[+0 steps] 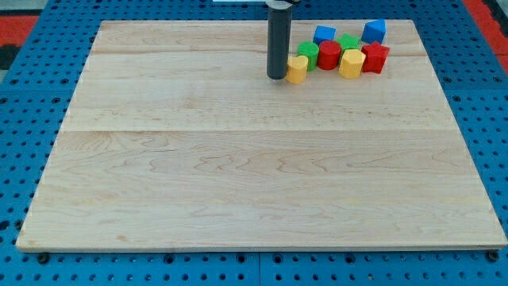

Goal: Separate the blue blocks from the group of blocks

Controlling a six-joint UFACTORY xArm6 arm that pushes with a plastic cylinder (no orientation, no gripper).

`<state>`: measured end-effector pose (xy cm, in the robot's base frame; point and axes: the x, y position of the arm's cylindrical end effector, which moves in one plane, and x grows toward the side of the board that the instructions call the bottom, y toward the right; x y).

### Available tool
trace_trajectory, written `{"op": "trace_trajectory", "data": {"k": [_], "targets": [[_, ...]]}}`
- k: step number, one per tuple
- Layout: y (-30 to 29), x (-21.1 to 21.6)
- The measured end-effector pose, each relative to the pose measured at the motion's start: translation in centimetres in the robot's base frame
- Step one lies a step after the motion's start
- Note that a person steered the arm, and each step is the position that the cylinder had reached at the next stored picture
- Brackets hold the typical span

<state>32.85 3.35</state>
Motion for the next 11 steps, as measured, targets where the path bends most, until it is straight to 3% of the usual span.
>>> {"op": "trace_trajectory", "data": {"k": [1, 2, 3, 4, 5, 6, 9, 10, 11], "targets": [[0.0, 0.0], [5.1, 4.1], [16.9, 6.3], [27.6, 0.6], [31.2, -6.8], [27.6, -12.1], [6.5, -6.5], [1.3, -4.9], [1.4, -6.4]]}}
